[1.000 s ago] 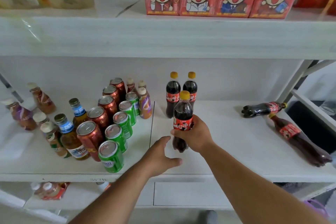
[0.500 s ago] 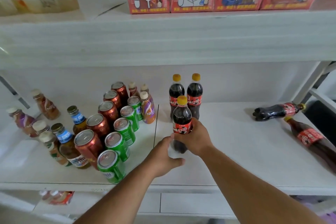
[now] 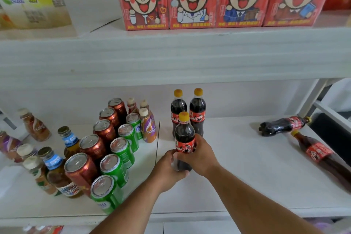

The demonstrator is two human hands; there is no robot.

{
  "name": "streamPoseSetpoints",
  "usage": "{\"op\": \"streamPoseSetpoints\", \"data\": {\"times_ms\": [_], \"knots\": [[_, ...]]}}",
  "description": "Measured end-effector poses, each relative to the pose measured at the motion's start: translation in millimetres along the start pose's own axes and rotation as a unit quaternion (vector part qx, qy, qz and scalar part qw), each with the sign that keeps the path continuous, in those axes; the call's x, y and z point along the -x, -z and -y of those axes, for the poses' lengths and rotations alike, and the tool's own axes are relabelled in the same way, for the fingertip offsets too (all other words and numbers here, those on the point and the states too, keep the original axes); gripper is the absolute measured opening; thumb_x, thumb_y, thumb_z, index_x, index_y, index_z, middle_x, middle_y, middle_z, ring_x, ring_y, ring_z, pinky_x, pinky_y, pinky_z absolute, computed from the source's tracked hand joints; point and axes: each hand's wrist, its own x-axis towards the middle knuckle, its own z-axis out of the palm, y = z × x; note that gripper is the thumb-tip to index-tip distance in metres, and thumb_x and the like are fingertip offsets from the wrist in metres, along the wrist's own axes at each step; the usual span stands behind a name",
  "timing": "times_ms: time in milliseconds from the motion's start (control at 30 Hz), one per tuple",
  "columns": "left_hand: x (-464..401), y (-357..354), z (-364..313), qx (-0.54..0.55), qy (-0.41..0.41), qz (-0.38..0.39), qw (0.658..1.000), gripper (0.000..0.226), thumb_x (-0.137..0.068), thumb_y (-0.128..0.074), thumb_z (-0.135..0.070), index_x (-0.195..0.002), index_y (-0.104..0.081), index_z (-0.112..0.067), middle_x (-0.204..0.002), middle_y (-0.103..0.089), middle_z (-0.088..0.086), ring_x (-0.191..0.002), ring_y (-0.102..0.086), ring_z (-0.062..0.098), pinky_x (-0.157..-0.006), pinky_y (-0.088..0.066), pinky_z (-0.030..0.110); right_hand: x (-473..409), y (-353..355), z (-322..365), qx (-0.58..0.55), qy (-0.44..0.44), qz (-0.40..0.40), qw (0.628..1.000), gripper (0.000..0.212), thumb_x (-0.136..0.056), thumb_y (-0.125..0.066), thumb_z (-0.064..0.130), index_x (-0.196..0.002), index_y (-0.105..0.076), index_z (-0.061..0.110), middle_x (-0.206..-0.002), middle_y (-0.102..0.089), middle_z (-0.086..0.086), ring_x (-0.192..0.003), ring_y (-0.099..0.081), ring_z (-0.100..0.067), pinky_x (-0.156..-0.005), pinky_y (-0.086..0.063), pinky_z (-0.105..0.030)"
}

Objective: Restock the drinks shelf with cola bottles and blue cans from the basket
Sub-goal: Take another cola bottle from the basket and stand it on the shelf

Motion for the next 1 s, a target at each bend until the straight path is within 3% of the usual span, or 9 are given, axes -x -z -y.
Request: {"op": "streamPoseSetpoints", "data": {"times_ms": [133,267,400,500,600,667,767,867,1000], "knots": [[3.0,-0.2,-2.9,0.023,-0.004,0.011,1.0,0.044,-0.088,-0.079,-0.009,-0.103,-0.054,-0.043,-0.099,-0.061,-0.028,-0.083,-0.053,-0.029,-0.064,-0.042,-0.001,5.3,2.4,1.1,0.0,0.001,0.001,1.0,0.061,-0.074,-0.093,0.029,-0.119,-0.053,0.039,-0.103,-0.067,0.022,-0.094,-0.061,0.006,-0.075,-0.045,-0.01],[5.3,1.4,1.5,0.049,-0.009,0.004,0.999,0.053,-0.084,-0.083,-0.019,-0.127,-0.056,-0.036,-0.117,-0.068,-0.019,-0.109,-0.055,-0.012,-0.081,-0.046,0.01,10.2,2.7,-1.0,-0.006,-0.001,0.016,1.0,0.062,-0.073,-0.094,0.031,-0.12,-0.054,0.041,-0.106,-0.069,0.021,-0.099,-0.065,0.0,-0.081,-0.049,-0.015],[5.2,-0.3,7.2,0.064,-0.009,0.002,0.998,0.053,-0.081,-0.084,-0.019,-0.123,-0.059,-0.04,-0.111,-0.074,-0.018,-0.114,-0.065,-0.001,-0.096,-0.057,0.027,16.1,2.2,-7.7,-0.018,-0.01,0.016,1.0,0.067,-0.072,-0.094,0.038,-0.127,-0.056,0.039,-0.112,-0.07,0.018,-0.107,-0.066,-0.006,-0.09,-0.052,-0.022],[6.0,-0.1,9.4,0.071,-0.012,0.005,0.997,0.051,-0.085,-0.083,-0.015,-0.121,-0.059,-0.042,-0.111,-0.073,-0.022,-0.108,-0.067,-0.006,-0.09,-0.056,0.02,24.5,3.8,-15.6,-0.013,-0.019,0.016,1.0,0.073,-0.076,-0.091,0.041,-0.138,-0.052,0.036,-0.124,-0.065,0.02,-0.117,-0.061,-0.007,-0.096,-0.048,-0.023],[5.7,-0.3,9.3,0.085,-0.01,-0.01,0.996,0.05,-0.092,-0.076,-0.014,-0.133,-0.057,-0.035,-0.124,-0.066,-0.019,-0.12,-0.061,0.003,-0.103,-0.049,0.029,38.9,5.7,-28.4,-0.029,-0.04,-0.01,0.999,0.069,-0.09,-0.08,0.037,-0.15,-0.046,0.03,-0.142,-0.057,0.017,-0.131,-0.055,-0.012,-0.107,-0.048,-0.03],[3.7,-0.5,8.7,0.098,-0.007,-0.051,0.994,0.043,-0.098,-0.067,-0.011,-0.138,-0.058,-0.025,-0.13,-0.066,-0.01,-0.124,-0.06,0.009,-0.101,-0.044,0.025,45.6,8.0,-31.5,-0.051,-0.07,-0.032,0.996,0.059,-0.1,-0.069,0.029,-0.154,-0.045,0.025,-0.149,-0.054,0.011,-0.133,-0.056,-0.016,-0.104,-0.048,-0.029],[1.9,-2.4,5.8,0.13,-0.019,-0.096,0.987,0.035,-0.101,-0.063,-0.011,-0.134,-0.066,-0.022,-0.127,-0.071,-0.008,-0.123,-0.064,0.009,-0.098,-0.048,0.022,46.8,4.9,-30.4,-0.064,-0.085,-0.042,0.993,0.044,-0.107,-0.056,0.027,-0.151,-0.053,0.025,-0.139,-0.064,0.006,-0.123,-0.062,-0.016,-0.098,-0.047,-0.025],[1.1,-4.9,1.9,0.153,-0.027,-0.099,0.983,0.037,-0.101,-0.062,-0.01,-0.134,-0.066,-0.028,-0.122,-0.073,-0.013,-0.118,-0.066,0.004,-0.106,-0.053,0.036,44.7,-3.0,-27.1,-0.06,-0.07,-0.045,0.995,0.036,-0.11,-0.049,0.031,-0.143,-0.063,0.03,-0.119,-0.07,0.008,-0.099,-0.06,-0.011,-0.093,-0.051,-0.028],[-8.0,-3.9,3.2,0.171,-0.017,-0.111,0.979,0.039,-0.101,-0.062,-0.01,-0.133,-0.067,-0.033,-0.12,-0.074,-0.016,-0.117,-0.067,0.004,-0.107,-0.053,0.044,35.6,-8.2,-19.1,-0.081,-0.083,-0.051,0.992,0.036,-0.11,-0.049,0.032,-0.143,-0.064,0.033,-0.132,-0.071,0.006,-0.117,-0.068,-0.021,-0.109,-0.052,-0.039]]}}
